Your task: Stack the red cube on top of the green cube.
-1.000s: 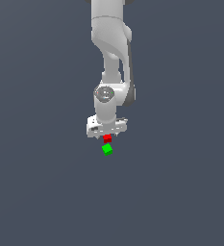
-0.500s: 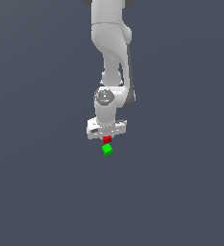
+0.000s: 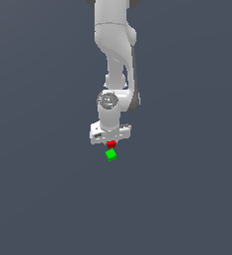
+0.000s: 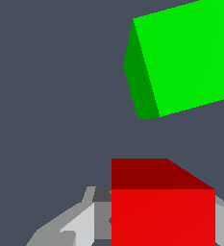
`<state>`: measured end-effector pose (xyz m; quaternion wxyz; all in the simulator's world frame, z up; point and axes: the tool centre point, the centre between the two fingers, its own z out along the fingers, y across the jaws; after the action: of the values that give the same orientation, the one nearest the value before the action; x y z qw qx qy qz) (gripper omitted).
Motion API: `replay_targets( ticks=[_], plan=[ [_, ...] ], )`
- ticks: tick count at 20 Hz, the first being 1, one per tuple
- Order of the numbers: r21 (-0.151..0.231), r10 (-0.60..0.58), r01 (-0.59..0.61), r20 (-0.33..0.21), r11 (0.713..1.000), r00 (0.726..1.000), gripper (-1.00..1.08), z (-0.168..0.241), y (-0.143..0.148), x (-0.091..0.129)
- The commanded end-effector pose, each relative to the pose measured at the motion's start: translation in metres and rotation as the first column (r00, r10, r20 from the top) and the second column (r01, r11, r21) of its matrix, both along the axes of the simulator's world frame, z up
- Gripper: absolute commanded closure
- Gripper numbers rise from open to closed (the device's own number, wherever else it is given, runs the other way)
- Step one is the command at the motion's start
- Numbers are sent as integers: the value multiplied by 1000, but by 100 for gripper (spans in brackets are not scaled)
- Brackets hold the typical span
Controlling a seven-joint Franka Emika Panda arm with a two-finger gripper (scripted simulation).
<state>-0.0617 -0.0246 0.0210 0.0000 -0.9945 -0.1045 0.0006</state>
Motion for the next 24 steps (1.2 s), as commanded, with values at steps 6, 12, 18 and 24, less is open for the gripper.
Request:
replay_targets(
  ticks=[6,12,18,24],
  plan=[
    [0,0,0,1,1000,1000,108,21,0,0],
    [0,0,0,1,1000,1000,108,59,0,-1],
    [0,0,0,1,1000,1000,108,88,0,-1],
    [0,1,-1,2,1000,1000,108,94,0,0]
  ],
)
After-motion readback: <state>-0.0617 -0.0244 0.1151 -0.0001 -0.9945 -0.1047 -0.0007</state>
